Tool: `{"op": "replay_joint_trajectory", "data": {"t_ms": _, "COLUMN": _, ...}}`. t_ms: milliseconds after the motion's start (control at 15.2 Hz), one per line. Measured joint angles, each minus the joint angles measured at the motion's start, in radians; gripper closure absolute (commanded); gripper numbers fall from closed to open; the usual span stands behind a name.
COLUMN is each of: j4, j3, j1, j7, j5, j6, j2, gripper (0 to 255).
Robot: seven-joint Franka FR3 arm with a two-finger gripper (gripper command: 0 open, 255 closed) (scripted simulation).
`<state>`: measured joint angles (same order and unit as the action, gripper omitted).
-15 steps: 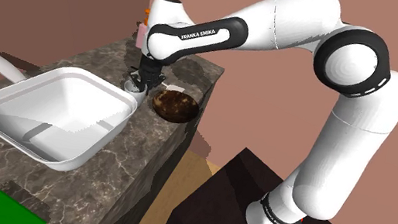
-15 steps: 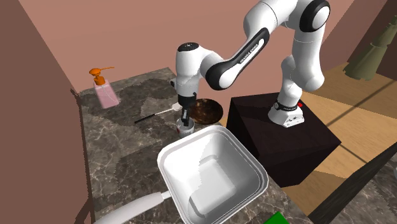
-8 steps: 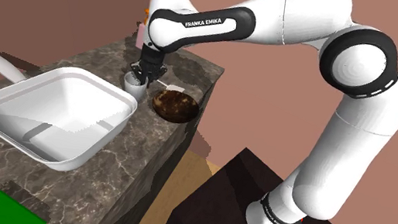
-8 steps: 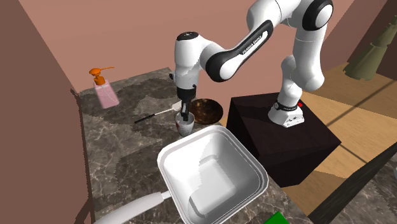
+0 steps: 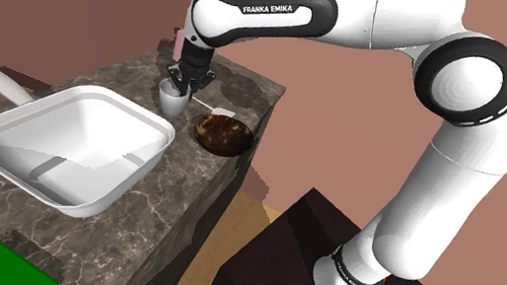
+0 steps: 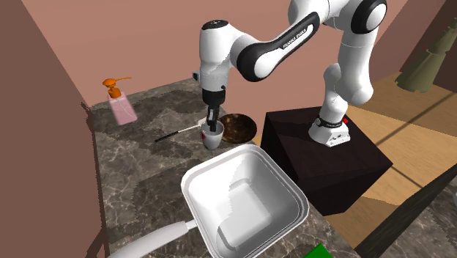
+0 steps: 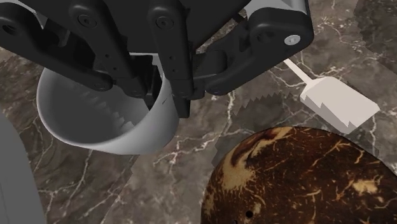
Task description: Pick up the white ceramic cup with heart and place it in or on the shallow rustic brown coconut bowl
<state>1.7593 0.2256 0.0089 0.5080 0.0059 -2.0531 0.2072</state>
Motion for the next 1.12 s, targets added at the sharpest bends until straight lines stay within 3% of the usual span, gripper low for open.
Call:
{"op": "replay_joint_trajectory", "data": {"t_ms": 462, "j4": -0.072, "j3": 0.002, "j1": 0.001, "j7": 0.003, "j5": 0.004, "j6": 0.090, "j2": -0.019, "gripper": 255}}
{"op": "replay_joint_trajectory", "data": {"t_ms": 1122, "j4": 0.240, "j3": -0.064, "j1": -0.084, "j7": -0.170, "j5": 0.081, "j6": 0.077, "j2": -0.314, "gripper": 255}}
